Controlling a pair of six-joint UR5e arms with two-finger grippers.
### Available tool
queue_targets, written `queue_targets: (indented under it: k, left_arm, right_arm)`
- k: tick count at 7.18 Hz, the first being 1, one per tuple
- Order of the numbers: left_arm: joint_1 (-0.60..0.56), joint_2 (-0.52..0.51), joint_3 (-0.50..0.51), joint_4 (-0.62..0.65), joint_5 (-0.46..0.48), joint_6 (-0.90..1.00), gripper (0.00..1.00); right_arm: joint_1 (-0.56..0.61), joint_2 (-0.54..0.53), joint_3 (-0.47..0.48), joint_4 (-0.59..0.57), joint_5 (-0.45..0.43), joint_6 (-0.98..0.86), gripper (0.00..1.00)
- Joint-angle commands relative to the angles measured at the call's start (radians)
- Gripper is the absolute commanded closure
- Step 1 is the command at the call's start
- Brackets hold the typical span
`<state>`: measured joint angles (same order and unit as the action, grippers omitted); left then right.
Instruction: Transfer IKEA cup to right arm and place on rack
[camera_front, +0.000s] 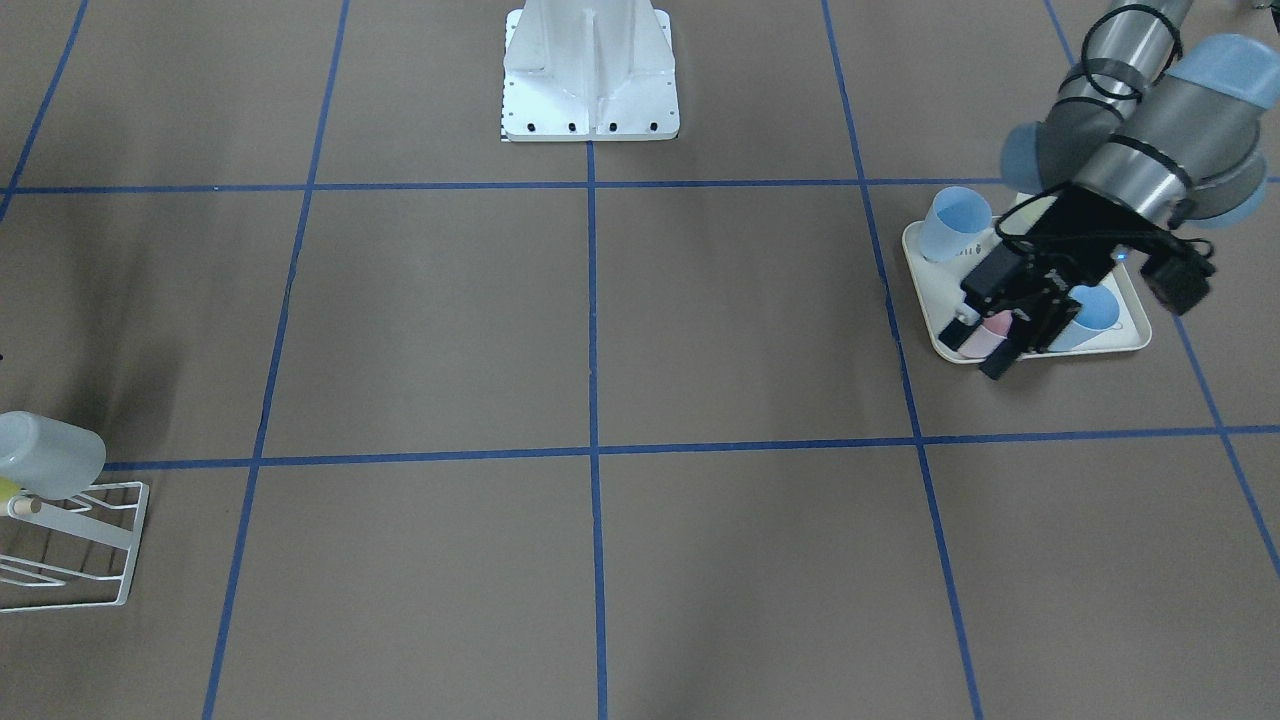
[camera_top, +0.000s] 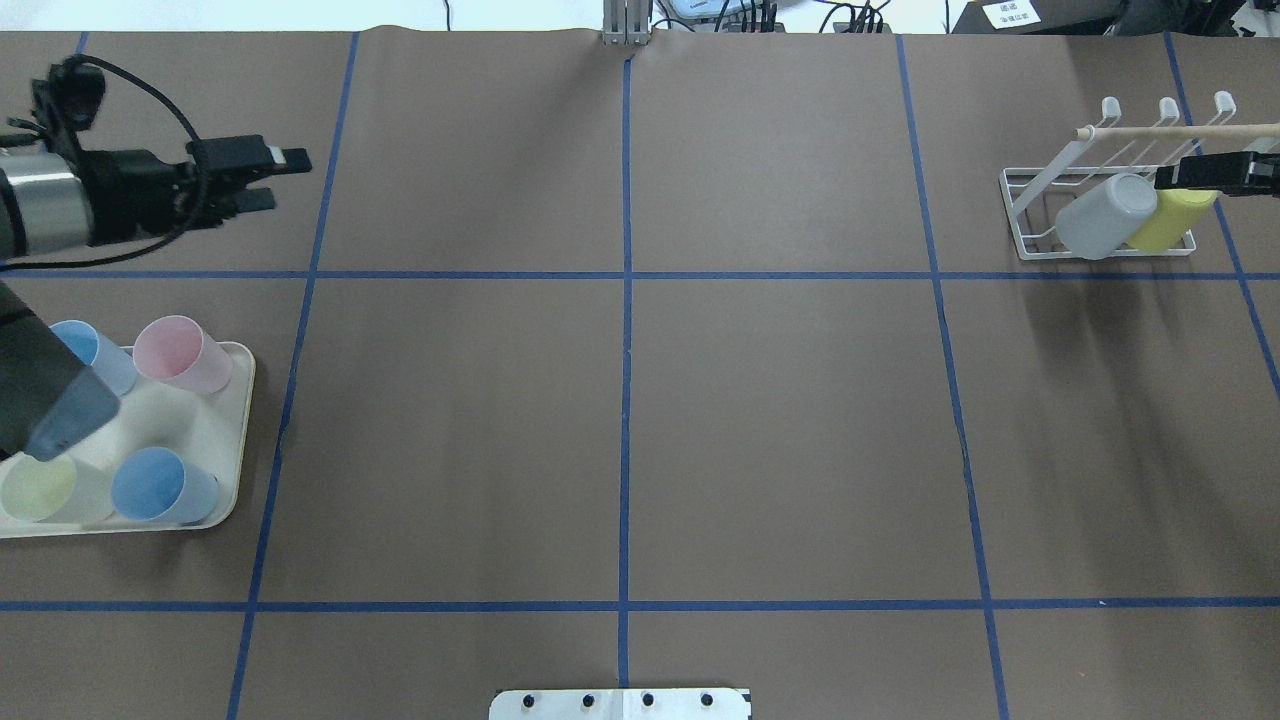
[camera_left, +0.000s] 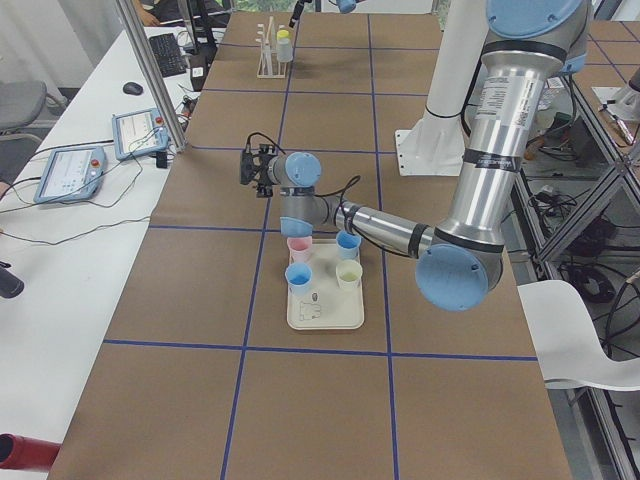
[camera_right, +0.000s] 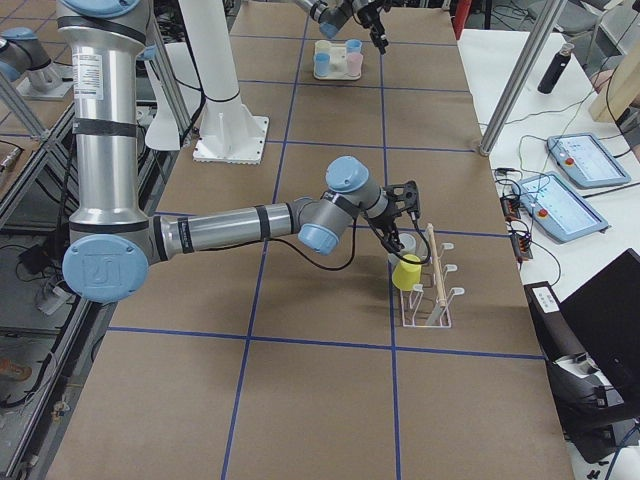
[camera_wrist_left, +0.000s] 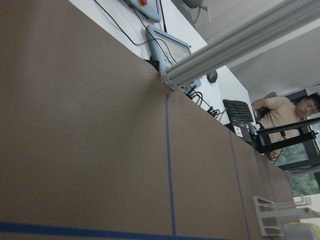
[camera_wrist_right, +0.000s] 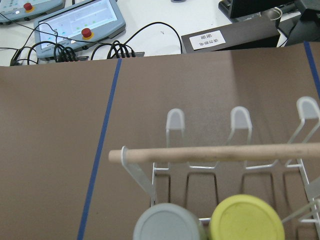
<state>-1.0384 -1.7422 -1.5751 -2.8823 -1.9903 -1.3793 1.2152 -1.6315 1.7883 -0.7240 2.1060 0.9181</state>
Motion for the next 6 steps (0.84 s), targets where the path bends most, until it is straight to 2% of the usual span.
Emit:
queue_targets:
  k: [1,2,3,5,6]
  left_arm:
    - [-0.17,0.108,0.007,0.13,-0.038,0.424,0.01]
    - [-0.196,0.131,-0.017,0.243,-0.042,0.6,0.01]
    - [-0.196,0.174,-0.046,0.332,-0.085,0.658,0.01]
    - [-0.195,0.174,-0.082,0.533,-0.281,0.678,0.01]
    - [-0.181,0.176,-0.083,0.639,-0.312,0.689,0.01]
  right_arm:
    - [0.0,-0.021,0.022,0.0,0.035,0.022,0.01]
    - [-0.003,-0.021,0.022,0.001,0.038,0.024,0.01]
    - [-0.008,-0.021,0.022,0.002,0.045,0.025,0.01]
    - [-0.008,-0.022,0.019,0.002,0.043,0.024,0.01]
    - [-0.008,-0.022,0.019,0.002,0.043,0.024,0.01]
